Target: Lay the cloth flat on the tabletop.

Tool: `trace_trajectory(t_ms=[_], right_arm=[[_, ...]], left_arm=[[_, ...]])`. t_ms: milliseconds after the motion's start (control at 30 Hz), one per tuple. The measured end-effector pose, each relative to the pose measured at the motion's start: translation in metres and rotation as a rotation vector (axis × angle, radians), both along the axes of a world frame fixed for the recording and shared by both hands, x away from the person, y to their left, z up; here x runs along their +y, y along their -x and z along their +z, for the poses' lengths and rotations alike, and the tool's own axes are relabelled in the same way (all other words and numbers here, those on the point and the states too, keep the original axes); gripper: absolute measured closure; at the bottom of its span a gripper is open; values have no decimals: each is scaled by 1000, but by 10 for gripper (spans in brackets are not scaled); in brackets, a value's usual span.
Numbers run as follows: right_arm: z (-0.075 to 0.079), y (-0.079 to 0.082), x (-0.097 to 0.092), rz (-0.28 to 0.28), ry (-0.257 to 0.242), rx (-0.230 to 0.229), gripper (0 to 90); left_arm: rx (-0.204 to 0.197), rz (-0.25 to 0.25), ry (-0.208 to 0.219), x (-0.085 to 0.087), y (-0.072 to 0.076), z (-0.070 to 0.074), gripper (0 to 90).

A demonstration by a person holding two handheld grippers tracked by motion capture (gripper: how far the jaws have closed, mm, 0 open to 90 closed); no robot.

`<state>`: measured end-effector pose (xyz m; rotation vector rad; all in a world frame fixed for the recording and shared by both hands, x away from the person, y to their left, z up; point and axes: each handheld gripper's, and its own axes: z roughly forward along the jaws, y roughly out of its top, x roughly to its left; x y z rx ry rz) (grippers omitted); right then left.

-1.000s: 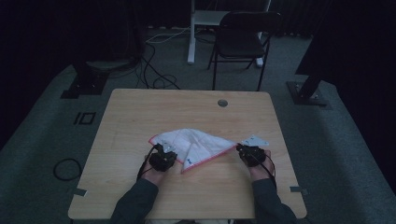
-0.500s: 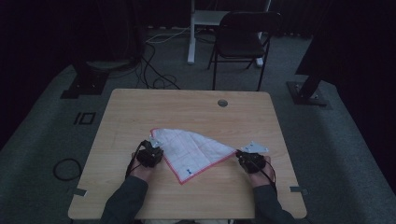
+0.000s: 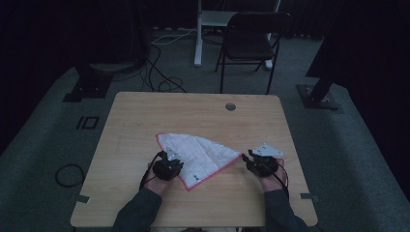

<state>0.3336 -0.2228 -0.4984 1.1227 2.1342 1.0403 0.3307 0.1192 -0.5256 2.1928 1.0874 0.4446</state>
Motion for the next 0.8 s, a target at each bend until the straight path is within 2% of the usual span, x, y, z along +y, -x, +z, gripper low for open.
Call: trace_trajectory(t_ms=[100,233,400,533,667,800], right_arm=[[8,-3,4,6,-12,-22,637],[16,-5,8,11,-26,-44,632],[24,-8,10,5,-44,-63,630],[25,-16,18,6,-38,-43,633],[19,-27,31,13,-35,-15,637],[11,-37,45,32,-30,14,637]], left_arm=[[12,-28,19,-6,7,-2,788],[15,-55,9,-13,12,-5,786],[20,-55,11,-13,13,-7,788],[14,-55,0,-9,16,-7,794],[8,-36,4,-1,20,-8,795],[-4,-13,-18,10,23,-7,793]])
